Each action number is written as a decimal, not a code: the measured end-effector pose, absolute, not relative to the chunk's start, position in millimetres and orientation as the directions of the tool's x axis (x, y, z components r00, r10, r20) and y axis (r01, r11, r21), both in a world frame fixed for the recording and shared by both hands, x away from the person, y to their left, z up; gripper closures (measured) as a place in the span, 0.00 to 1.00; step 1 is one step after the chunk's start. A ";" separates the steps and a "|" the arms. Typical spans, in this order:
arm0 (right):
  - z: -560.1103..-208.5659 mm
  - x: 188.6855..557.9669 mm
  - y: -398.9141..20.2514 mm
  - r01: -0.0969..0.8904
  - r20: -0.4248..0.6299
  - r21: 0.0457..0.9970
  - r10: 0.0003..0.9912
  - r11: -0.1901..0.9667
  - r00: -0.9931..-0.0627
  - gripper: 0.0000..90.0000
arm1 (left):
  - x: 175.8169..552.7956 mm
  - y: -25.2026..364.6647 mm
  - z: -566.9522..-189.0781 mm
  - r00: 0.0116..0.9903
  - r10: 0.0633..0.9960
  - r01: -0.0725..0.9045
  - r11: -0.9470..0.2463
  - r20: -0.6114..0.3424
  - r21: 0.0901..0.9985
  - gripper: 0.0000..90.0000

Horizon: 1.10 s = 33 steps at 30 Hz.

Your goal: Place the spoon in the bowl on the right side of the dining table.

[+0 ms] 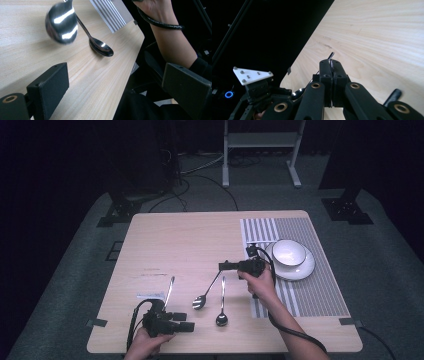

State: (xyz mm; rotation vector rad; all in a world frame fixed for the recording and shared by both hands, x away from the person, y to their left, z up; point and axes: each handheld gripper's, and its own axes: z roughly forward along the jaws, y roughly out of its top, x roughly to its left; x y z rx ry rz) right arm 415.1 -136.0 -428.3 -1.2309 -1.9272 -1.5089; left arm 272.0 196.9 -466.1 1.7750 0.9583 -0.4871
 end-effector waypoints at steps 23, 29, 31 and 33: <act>-398.1 426.6 -184.0 0.798 0.712 0.600 0.491 -0.053 -0.502 0.99 | 273.6 200.4 -467.8 0.595 0.395 0.794 -0.158 -0.699 0.587 0.06; -390.2 426.9 -197.7 0.791 0.705 0.608 0.509 -0.073 -0.495 0.99 | 273.8 200.8 -468.0 0.598 0.399 0.792 -0.163 -0.695 0.588 0.06; -388.0 426.9 -201.3 0.786 0.700 0.613 0.514 -0.078 -0.495 0.99 | 273.8 200.6 -468.2 0.596 0.400 0.794 -0.160 -0.697 0.587 0.06; -385.6 426.8 -205.5 0.783 0.697 0.616 0.521 -0.084 -0.492 0.99 | 273.7 200.3 -468.2 0.593 0.401 0.795 -0.156 -0.698 0.586 0.06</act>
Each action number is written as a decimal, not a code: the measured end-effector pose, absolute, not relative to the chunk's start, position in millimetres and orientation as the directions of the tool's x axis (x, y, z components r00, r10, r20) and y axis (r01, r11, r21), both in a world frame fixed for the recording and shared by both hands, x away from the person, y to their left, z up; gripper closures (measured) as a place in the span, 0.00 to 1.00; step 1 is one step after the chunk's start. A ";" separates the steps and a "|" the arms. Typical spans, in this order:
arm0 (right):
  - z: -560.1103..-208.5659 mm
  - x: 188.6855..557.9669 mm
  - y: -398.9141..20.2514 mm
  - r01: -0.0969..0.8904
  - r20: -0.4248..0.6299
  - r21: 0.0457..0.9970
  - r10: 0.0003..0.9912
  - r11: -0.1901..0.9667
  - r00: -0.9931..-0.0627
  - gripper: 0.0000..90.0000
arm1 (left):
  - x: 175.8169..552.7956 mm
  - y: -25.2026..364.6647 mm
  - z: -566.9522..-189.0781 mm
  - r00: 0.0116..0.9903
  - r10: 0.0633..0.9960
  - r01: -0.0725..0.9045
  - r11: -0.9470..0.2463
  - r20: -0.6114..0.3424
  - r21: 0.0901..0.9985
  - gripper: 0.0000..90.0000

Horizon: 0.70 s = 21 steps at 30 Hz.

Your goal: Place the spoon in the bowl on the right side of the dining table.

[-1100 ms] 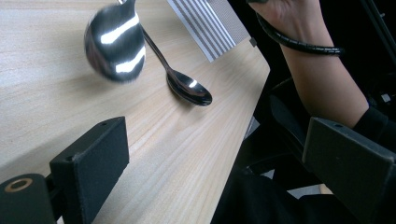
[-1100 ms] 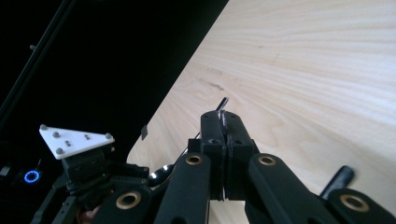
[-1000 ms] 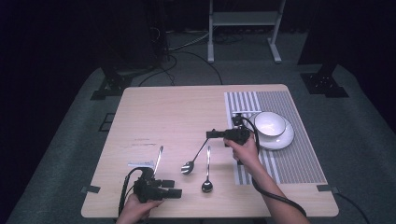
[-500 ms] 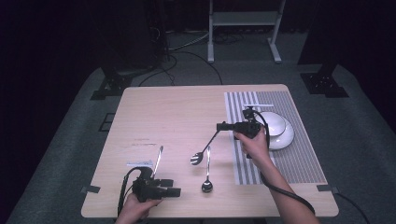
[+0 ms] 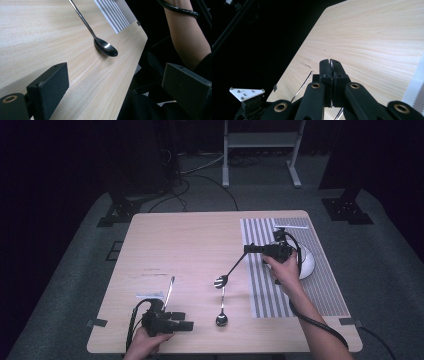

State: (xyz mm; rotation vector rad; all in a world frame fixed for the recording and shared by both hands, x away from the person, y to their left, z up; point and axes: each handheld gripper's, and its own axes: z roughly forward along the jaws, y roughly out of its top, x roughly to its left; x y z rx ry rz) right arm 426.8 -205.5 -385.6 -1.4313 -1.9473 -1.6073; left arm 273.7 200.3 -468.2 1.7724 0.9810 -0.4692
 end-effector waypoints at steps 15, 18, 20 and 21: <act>-375.1 428.7 -229.5 0.779 0.701 0.613 0.545 -0.130 -0.461 0.99 | 274.4 202.4 -467.6 0.596 0.404 0.793 -0.157 -0.694 0.589 0.06; -373.1 429.2 -234.7 0.774 0.698 0.617 0.552 -0.141 -0.456 0.99 | 274.4 202.7 -467.9 0.596 0.404 0.793 -0.157 -0.694 0.589 0.06; -371.8 429.4 -239.0 0.772 0.695 0.619 0.560 -0.147 -0.451 0.99 | 274.5 202.7 -468.1 0.595 0.405 0.794 -0.157 -0.695 0.588 0.06; -371.4 429.4 -241.0 0.770 0.695 0.620 0.562 -0.151 -0.448 0.99 | 274.5 202.7 -468.1 0.594 0.405 0.794 -0.158 -0.695 0.587 0.06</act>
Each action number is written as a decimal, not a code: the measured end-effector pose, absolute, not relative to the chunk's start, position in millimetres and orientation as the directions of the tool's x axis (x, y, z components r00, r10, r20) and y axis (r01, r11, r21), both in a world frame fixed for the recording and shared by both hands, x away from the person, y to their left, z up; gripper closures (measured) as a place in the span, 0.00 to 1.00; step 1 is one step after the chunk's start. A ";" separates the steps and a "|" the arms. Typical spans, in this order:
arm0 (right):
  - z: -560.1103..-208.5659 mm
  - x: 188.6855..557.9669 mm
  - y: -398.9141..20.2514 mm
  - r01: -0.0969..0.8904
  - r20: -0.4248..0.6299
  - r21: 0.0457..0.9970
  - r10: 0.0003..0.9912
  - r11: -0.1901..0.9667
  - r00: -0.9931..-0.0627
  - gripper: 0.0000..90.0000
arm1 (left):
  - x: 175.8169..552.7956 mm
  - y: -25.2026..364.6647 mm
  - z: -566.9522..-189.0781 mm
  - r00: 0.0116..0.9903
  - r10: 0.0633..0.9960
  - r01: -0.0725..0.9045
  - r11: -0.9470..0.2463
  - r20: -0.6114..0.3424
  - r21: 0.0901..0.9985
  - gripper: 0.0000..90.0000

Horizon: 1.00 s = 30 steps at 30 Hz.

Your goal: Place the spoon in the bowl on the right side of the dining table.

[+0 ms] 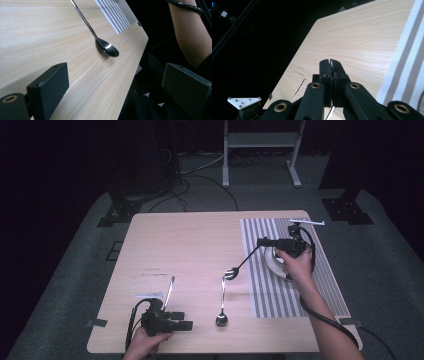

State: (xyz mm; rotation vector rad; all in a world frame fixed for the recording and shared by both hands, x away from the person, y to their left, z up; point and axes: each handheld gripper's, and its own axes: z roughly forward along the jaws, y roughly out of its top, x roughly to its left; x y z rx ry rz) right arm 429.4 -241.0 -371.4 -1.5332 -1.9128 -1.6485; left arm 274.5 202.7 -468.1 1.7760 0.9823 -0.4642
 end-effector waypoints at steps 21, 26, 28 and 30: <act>-366.4 430.8 -281.1 0.749 0.695 0.619 0.609 -0.235 -0.383 0.98 | 275.1 202.4 -468.1 0.595 0.402 0.794 -0.157 -0.696 0.587 0.06; -363.6 429.9 -291.2 0.742 0.695 0.620 0.617 -0.255 -0.368 0.98 | 275.3 202.1 -468.4 0.593 0.403 0.795 -0.157 -0.697 0.585 0.06; -362.6 429.6 -295.0 0.738 0.693 0.622 0.622 -0.262 -0.364 0.98 | 275.2 201.8 -468.3 0.592 0.403 0.796 -0.155 -0.698 0.586 0.06; -362.1 429.2 -298.6 0.736 0.694 0.621 0.624 -0.269 -0.358 0.98 | 275.2 201.7 -468.2 0.591 0.403 0.796 -0.153 -0.699 0.586 0.06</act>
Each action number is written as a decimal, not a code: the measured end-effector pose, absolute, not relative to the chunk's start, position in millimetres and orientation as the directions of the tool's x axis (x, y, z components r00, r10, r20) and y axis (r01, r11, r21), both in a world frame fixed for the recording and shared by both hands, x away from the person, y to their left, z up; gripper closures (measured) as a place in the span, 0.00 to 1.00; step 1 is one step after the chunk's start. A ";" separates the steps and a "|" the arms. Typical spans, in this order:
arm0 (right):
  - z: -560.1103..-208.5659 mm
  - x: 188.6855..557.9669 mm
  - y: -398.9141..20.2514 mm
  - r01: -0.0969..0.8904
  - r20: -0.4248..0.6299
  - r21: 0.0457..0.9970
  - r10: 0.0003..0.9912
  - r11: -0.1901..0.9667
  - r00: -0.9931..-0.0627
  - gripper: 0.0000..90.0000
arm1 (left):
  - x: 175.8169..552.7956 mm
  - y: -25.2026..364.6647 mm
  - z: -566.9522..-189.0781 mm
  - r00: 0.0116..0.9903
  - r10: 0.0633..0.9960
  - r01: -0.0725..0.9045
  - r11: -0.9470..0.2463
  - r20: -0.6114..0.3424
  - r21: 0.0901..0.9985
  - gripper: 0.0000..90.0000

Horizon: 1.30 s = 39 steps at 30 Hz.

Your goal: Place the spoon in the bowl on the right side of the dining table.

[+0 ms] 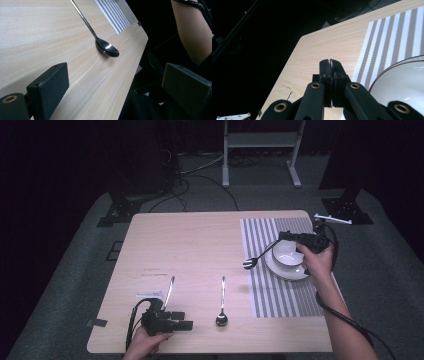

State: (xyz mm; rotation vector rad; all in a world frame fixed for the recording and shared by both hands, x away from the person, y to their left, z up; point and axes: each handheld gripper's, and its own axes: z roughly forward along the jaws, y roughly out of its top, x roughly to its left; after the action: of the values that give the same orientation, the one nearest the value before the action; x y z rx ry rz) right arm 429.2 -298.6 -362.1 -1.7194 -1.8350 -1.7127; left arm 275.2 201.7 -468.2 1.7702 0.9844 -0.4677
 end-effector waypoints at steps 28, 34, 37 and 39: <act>-353.2 425.9 -338.2 0.695 0.697 0.625 0.655 -0.355 -0.292 0.98 | 275.7 201.7 -467.8 0.598 0.405 0.791 -0.160 -0.692 0.590 0.06; -354.2 425.2 -345.2 0.689 0.703 0.621 0.654 -0.374 -0.278 0.98 | 275.7 201.5 -467.3 0.600 0.405 0.790 -0.162 -0.690 0.592 0.06; -357.3 425.0 -348.4 0.690 0.709 0.613 0.652 -0.385 -0.267 0.98 | 275.3 200.5 -466.9 0.604 0.406 0.787 -0.168 -0.686 0.593 0.06; -358.5 425.2 -350.3 0.688 0.710 0.612 0.654 -0.390 -0.261 0.98 | 275.4 200.2 -466.8 0.606 0.405 0.786 -0.170 -0.685 0.595 0.06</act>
State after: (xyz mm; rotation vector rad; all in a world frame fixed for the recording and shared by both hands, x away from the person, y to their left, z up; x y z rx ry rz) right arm 425.2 -350.3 -358.5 -1.8917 -1.7177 -1.7766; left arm 275.4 200.2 -466.8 1.7896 0.9702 -0.4561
